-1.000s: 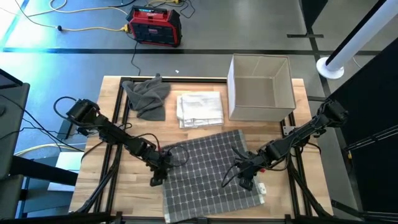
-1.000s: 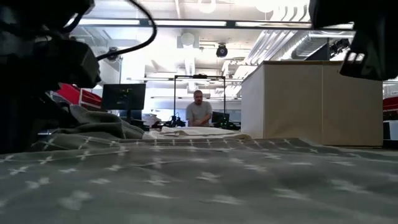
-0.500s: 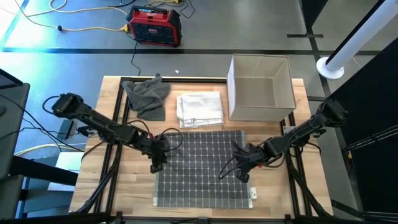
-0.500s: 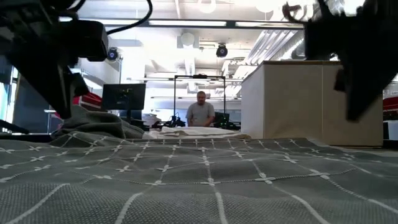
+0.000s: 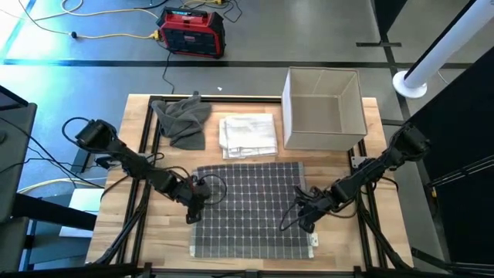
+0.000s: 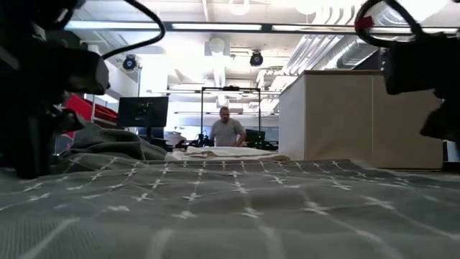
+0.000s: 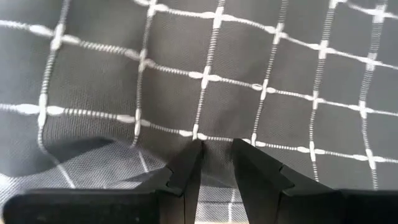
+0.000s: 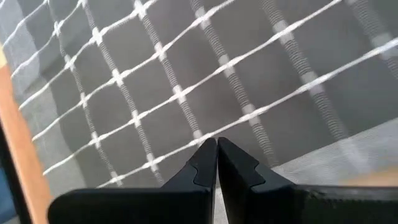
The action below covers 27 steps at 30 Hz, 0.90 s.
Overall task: Fold towel
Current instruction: Fold the gray patterned towel
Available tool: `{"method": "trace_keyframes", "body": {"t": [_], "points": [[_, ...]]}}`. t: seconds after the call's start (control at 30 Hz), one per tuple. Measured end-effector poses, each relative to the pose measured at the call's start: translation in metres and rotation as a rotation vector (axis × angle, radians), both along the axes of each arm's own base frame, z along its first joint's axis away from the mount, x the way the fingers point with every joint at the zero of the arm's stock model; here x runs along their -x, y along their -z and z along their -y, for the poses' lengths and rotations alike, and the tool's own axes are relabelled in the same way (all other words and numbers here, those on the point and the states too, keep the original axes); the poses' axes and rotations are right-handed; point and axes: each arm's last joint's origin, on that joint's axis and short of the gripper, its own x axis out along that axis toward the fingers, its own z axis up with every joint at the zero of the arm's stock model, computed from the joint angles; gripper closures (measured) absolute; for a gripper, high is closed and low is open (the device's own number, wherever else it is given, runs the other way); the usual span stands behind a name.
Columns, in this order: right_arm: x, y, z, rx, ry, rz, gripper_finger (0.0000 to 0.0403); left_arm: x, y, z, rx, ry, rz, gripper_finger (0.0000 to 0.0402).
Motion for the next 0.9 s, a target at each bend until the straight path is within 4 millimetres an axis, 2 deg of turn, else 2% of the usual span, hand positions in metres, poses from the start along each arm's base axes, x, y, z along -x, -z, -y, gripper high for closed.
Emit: {"method": "trace_keyframes", "body": {"t": [0.27, 0.53, 0.63, 0.73, 0.9], "points": [[0.012, 0.001, -0.039, -0.174, -0.075, 0.026, 0.0403, 0.003, -0.004, 0.012, 0.023, 0.017, -0.033, 0.0316], [0.019, 0.002, -0.045, -0.189, -0.077, -0.002, 0.0403, 0.003, -0.01, 0.002, -0.014, 0.006, -0.069, 0.0316], [0.015, -0.004, -0.039, -0.19, -0.068, 0.022, 0.0403, 0.0, -0.022, -0.003, -0.01, 0.0, -0.049, 0.0316], [0.006, -0.02, -0.024, -0.197, -0.083, 0.098, 0.0403, -0.003, -0.043, -0.009, 0.006, -0.023, -0.017, 0.0316], [-0.004, -0.052, 0.024, -0.108, -0.069, 0.215, 0.0403, 0.0, -0.083, -0.028, -0.012, -0.046, 0.053, 0.0316]]}}
